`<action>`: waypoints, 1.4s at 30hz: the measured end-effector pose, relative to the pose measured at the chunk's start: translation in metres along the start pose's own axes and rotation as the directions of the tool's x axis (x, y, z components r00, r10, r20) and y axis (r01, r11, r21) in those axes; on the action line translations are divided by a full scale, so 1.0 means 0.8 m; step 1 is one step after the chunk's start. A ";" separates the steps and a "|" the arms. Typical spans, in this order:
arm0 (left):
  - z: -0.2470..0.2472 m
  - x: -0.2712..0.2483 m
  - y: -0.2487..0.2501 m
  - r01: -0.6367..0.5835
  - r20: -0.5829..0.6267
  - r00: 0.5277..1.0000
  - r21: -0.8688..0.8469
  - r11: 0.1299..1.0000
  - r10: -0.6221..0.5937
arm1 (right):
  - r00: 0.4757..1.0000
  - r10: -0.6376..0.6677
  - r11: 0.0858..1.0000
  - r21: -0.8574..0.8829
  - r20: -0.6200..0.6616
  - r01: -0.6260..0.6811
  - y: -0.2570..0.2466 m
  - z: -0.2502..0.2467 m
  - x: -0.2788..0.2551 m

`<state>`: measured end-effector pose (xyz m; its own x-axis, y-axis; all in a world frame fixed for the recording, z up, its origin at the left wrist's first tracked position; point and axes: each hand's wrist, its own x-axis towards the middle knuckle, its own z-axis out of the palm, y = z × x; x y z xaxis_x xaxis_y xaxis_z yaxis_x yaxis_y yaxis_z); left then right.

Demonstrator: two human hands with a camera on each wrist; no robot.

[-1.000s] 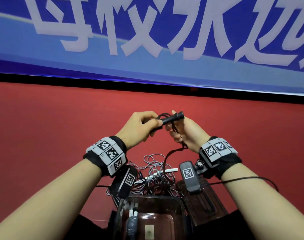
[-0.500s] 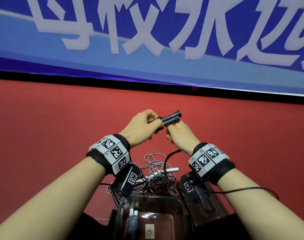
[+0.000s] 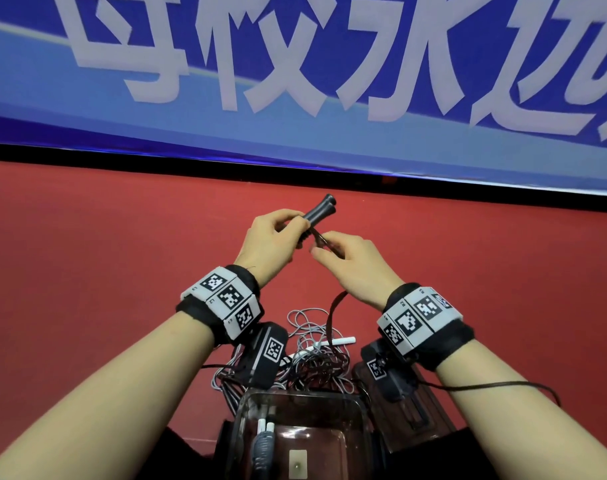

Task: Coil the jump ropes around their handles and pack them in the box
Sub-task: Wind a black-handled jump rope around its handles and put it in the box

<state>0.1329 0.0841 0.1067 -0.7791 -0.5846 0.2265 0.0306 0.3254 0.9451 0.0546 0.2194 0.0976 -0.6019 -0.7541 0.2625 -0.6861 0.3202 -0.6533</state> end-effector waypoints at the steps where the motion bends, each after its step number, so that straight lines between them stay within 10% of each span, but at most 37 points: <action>1: 0.000 0.002 -0.002 0.002 -0.022 1.000 0.001 1.000 -0.002 | 1.000 -0.020 1.000 -0.013 -0.005 0.020 0.000 -0.002 0.000; 11: 0.007 0.011 -0.012 0.046 -0.087 0.995 0.038 0.998 -0.042 | 0.987 0.022 0.987 -0.154 -0.157 -0.047 0.007 -0.012 0.007; 18: 0.004 0.015 -0.025 0.112 -0.094 0.991 0.259 0.959 -0.090 | 0.992 -0.116 0.966 -0.238 -0.042 0.103 0.001 -0.002 0.003; 21: -0.001 0.009 -0.023 -0.025 -0.041 0.997 0.671 0.741 0.071 | 0.989 -0.144 0.953 -0.276 -0.043 0.126 0.003 -0.007 0.003; 25: -0.008 0.009 -0.022 -0.147 0.052 0.983 0.804 0.576 0.178 | 0.977 -0.110 0.981 -0.181 -0.184 0.076 0.003 -0.021 0.004; 42: -0.015 -0.015 -0.015 -0.504 0.489 0.856 0.716 0.483 0.169 | 0.985 0.041 0.971 0.237 -0.167 0.000 0.021 -0.032 0.011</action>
<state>0.1494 0.0782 0.0955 -0.9677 -0.0819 0.2386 -0.0404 0.9839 0.1741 0.0274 0.2331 0.1068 -0.6893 -0.6341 0.3505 -0.5694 0.1750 -0.8032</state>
